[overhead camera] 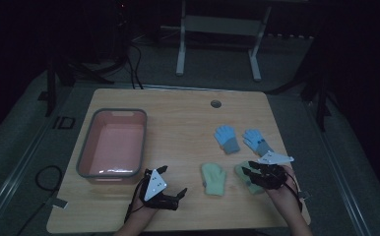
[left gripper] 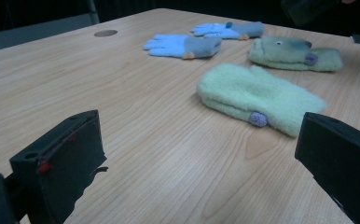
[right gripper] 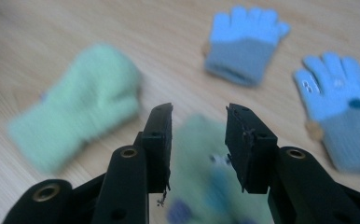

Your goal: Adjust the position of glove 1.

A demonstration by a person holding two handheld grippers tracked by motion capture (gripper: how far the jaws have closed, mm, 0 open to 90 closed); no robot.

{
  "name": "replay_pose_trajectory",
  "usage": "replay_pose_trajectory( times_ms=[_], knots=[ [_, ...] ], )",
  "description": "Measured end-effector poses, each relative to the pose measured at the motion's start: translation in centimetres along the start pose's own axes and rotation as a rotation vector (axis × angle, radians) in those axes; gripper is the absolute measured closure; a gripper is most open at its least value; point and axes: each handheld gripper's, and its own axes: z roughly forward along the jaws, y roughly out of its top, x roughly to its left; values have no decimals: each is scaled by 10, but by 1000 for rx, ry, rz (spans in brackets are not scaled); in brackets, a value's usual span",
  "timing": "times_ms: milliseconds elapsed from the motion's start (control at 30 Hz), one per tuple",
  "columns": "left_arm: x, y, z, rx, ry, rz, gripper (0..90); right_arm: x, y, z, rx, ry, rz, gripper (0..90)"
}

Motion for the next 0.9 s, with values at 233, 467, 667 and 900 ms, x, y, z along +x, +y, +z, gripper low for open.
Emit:
replay_pose_trajectory(
  times_ms=[233, 467, 667, 900],
  knots=[
    [0, 0, 0, 1, 0, -3, 14, -16, -28, 10, 41, -2, 45, 589],
    [0, 0, 0, 1, 1, -1, 14, -17, -45, 20, 26, 30, 66, 584],
    [0, 0, 0, 2, 5, -1, 14, -12, -47, 23, 15, 6, 71, 818],
    [0, 0, 0, 1, 6, -1, 14, 4, -37, 14, 11, -95, 178, 866]
  ],
)
